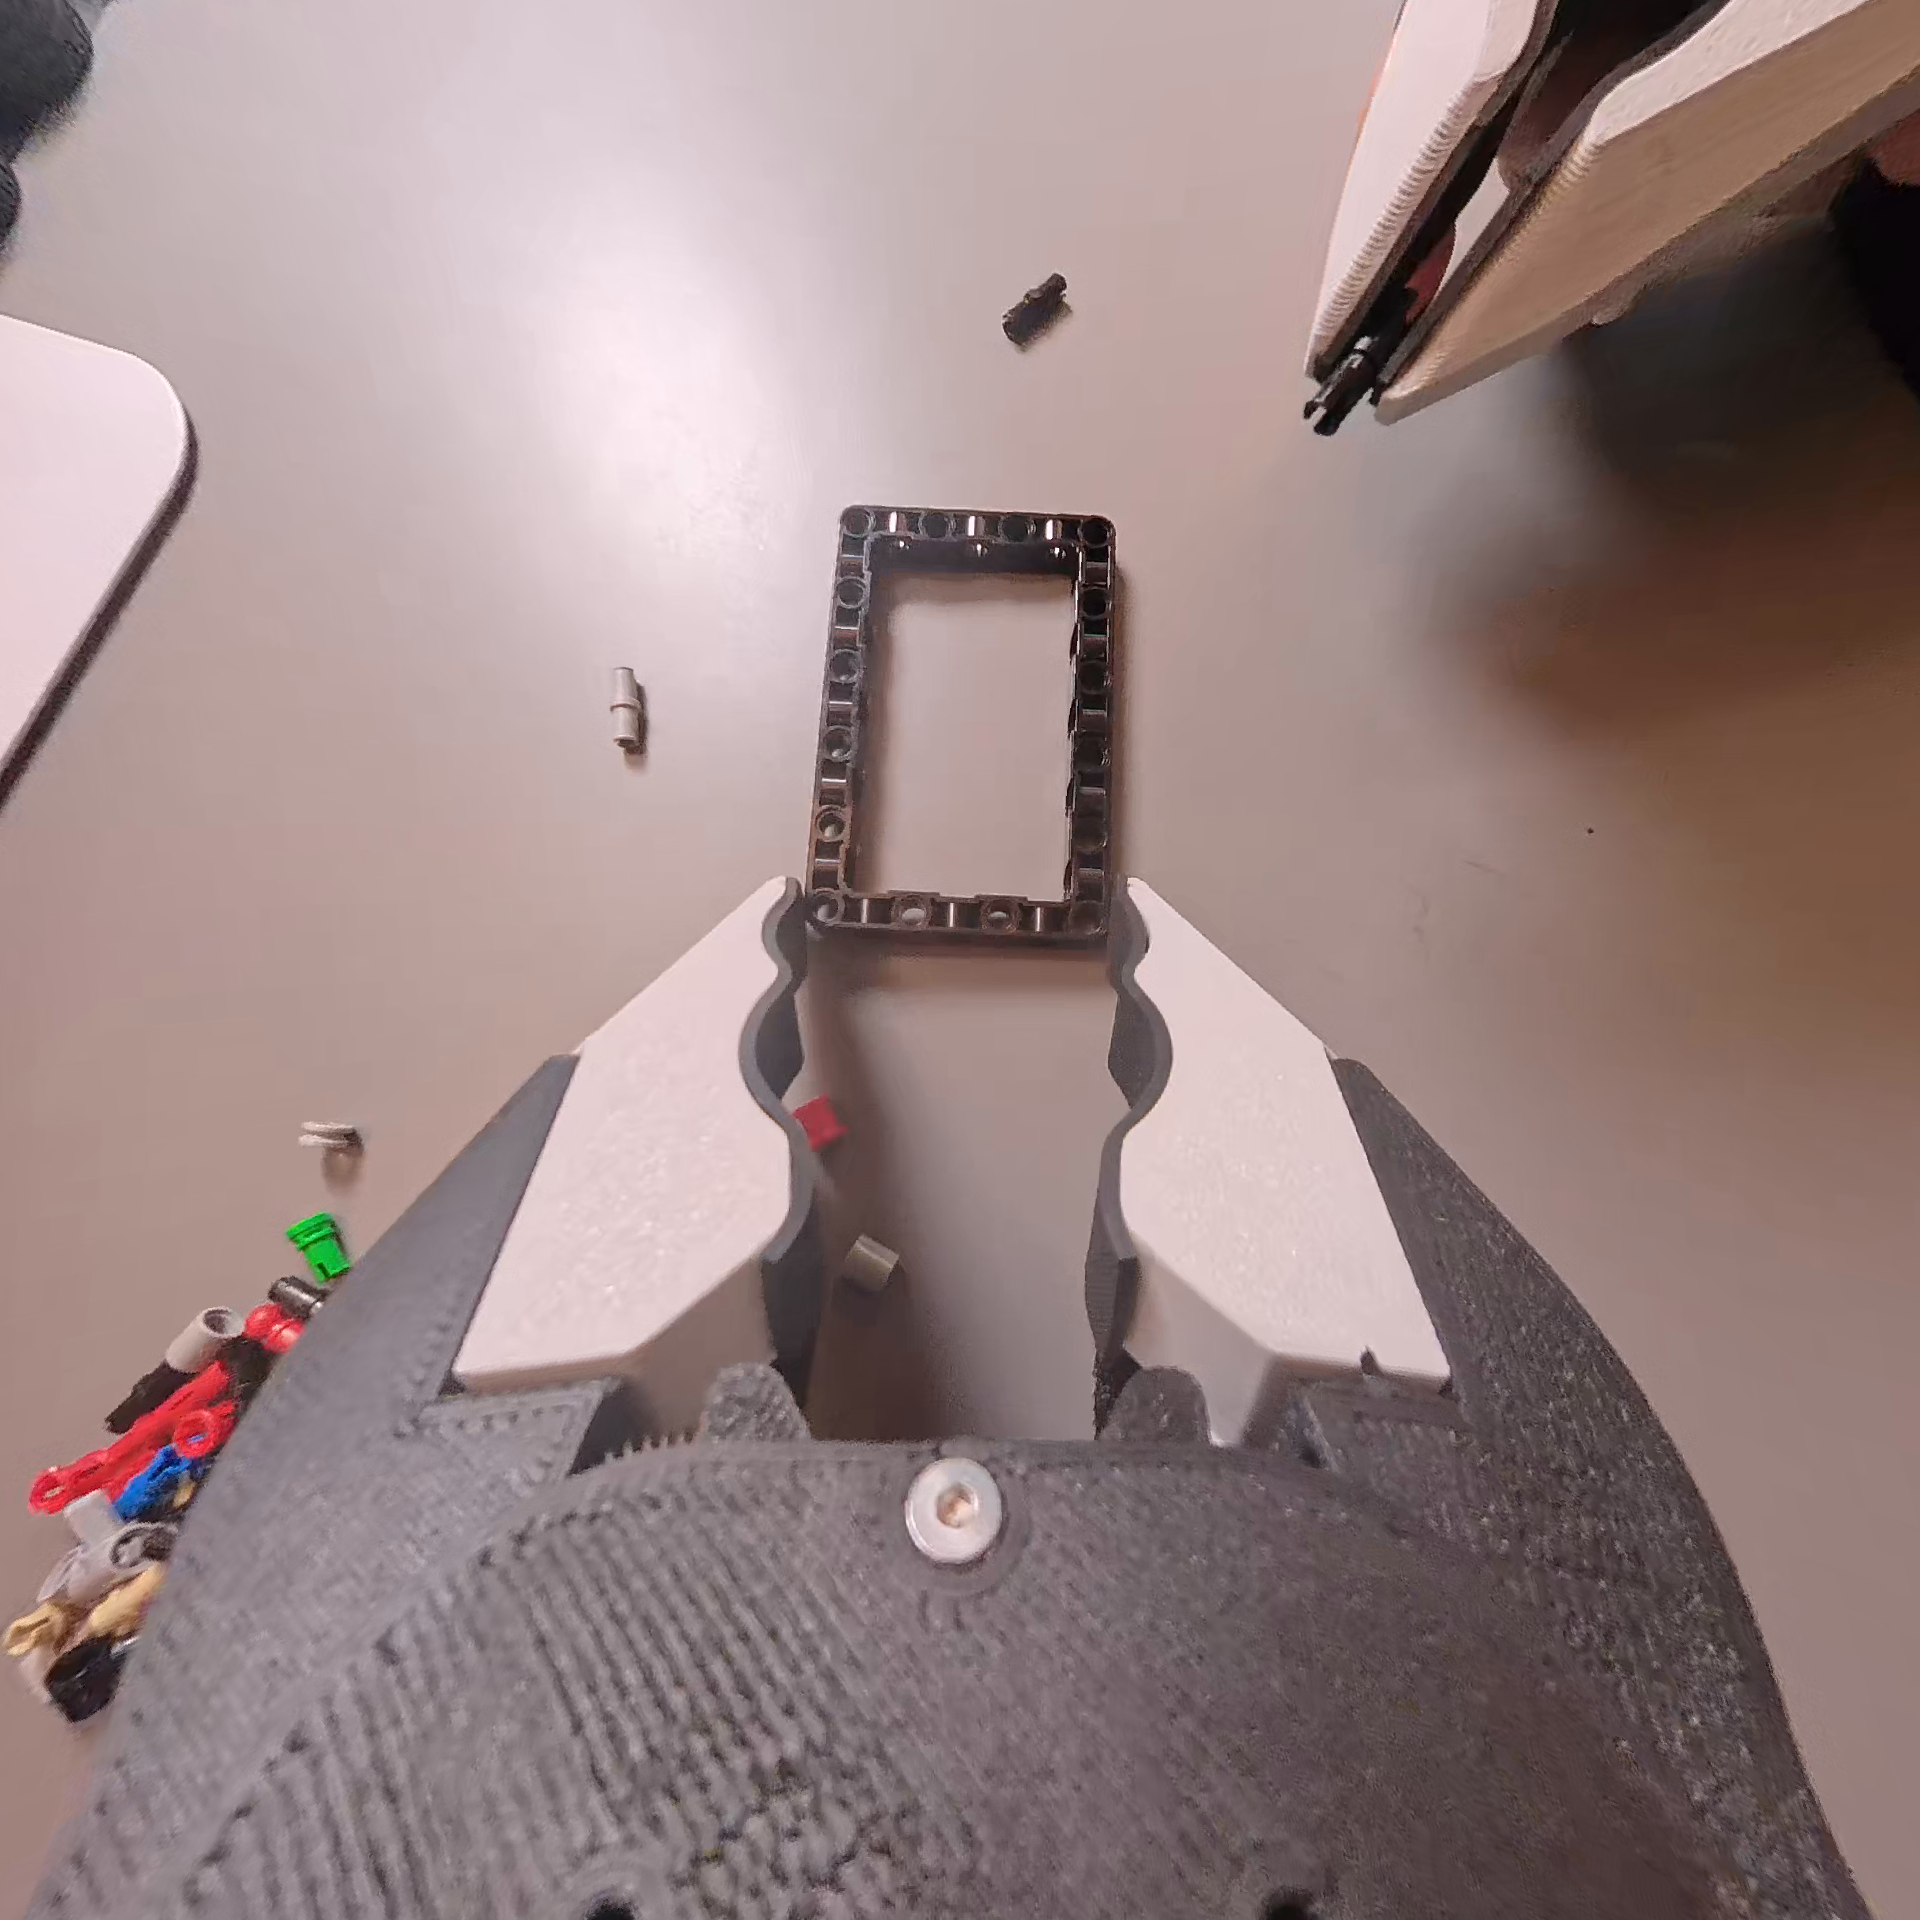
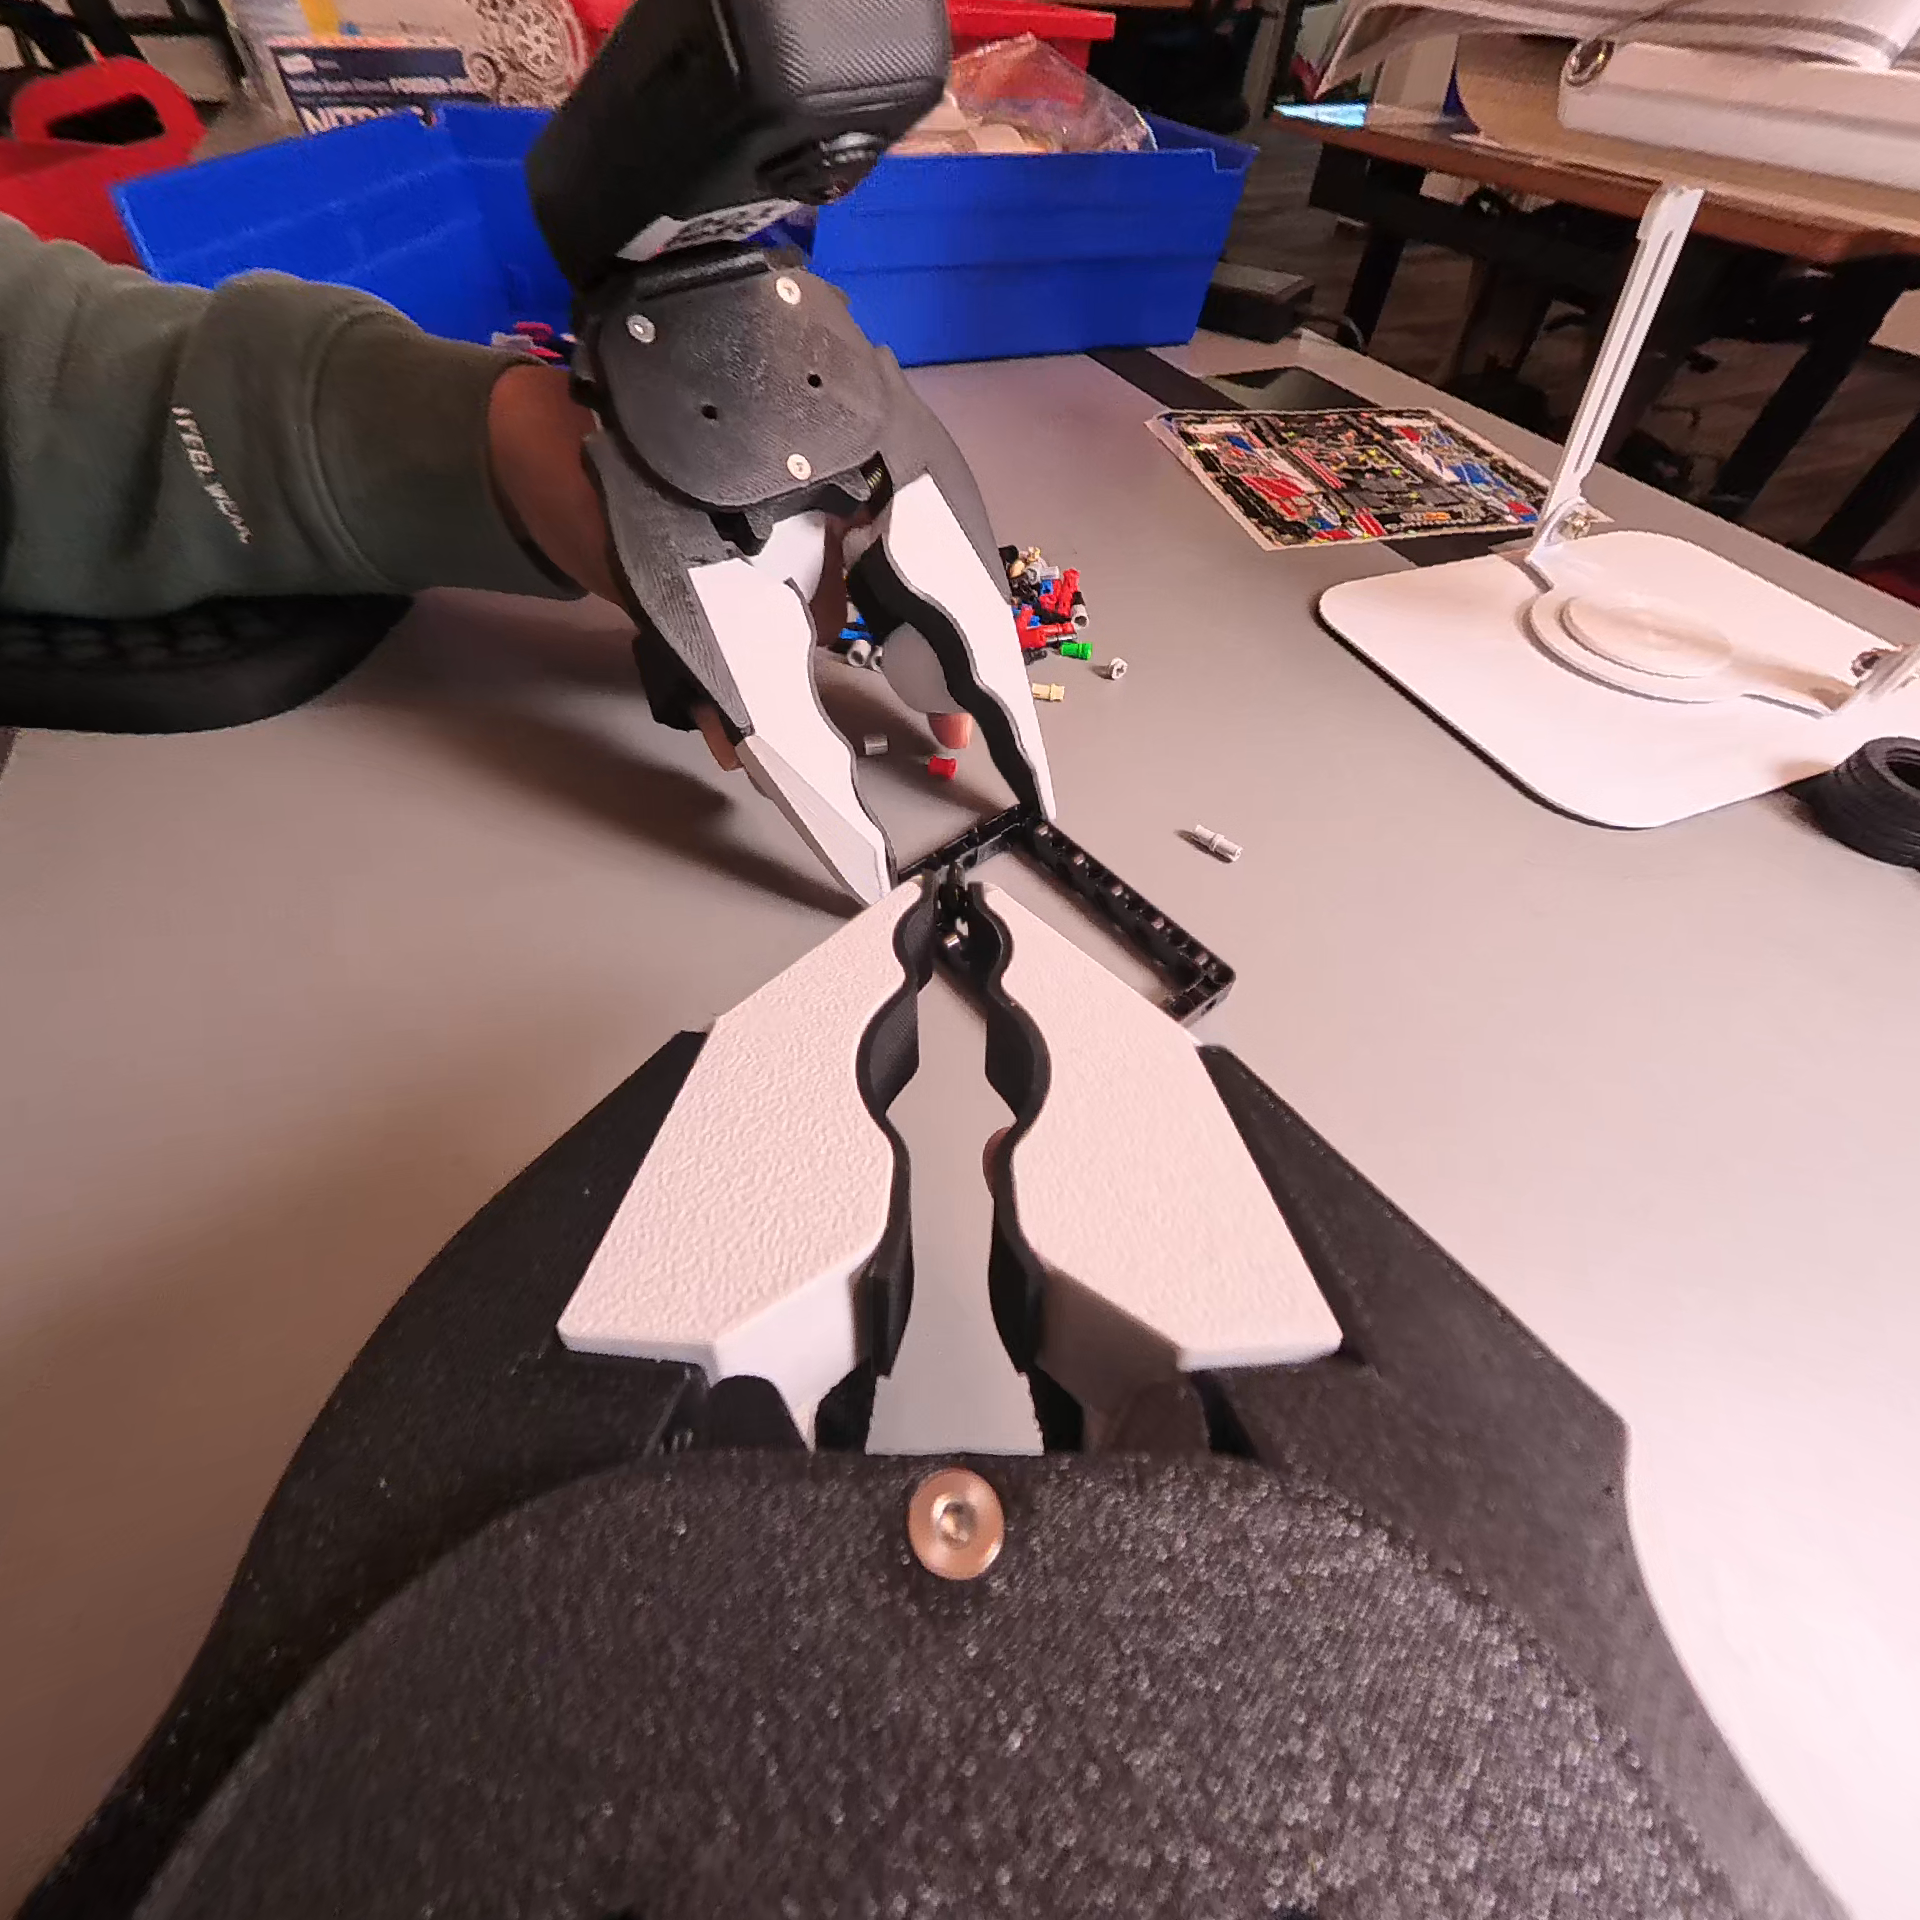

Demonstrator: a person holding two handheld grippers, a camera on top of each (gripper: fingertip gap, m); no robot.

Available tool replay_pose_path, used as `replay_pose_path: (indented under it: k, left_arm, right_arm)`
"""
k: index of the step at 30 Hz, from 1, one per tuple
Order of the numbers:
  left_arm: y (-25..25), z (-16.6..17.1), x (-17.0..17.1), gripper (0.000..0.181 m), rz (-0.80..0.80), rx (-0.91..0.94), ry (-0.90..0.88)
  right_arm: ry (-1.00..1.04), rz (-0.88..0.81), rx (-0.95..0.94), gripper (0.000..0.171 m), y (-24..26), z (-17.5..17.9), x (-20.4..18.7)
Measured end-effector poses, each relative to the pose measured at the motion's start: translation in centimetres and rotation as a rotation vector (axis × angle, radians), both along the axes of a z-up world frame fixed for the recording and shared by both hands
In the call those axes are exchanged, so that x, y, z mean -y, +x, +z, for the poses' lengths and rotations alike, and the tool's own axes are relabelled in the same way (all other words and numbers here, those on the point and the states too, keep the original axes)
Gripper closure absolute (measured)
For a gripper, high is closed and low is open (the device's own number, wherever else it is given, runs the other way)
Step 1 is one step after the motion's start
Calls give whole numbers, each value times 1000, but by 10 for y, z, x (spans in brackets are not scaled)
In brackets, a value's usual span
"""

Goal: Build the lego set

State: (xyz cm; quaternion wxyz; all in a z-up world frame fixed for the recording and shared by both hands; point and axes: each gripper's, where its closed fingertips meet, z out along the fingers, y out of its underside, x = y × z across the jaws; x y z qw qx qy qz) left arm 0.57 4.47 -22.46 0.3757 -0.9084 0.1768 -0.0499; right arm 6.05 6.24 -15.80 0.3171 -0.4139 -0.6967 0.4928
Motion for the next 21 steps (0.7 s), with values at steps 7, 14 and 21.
replay_pose_path:
  k: [7, 14, 21]
  left_arm:
    - [-4, 15, 1, 125, -25, -137, 120]
    - [8, 32, 9, 125, -44, -82, 217]
    - [36, 40, 17, 125, -169, 98, 244]
  right_arm:
    - [2, -22, -11, 168, -2, 0, -3]
    - [4, -52, -36, 169, -4, 3, -7]
    - [8, 28, 9, 168, 0, -5, 10]
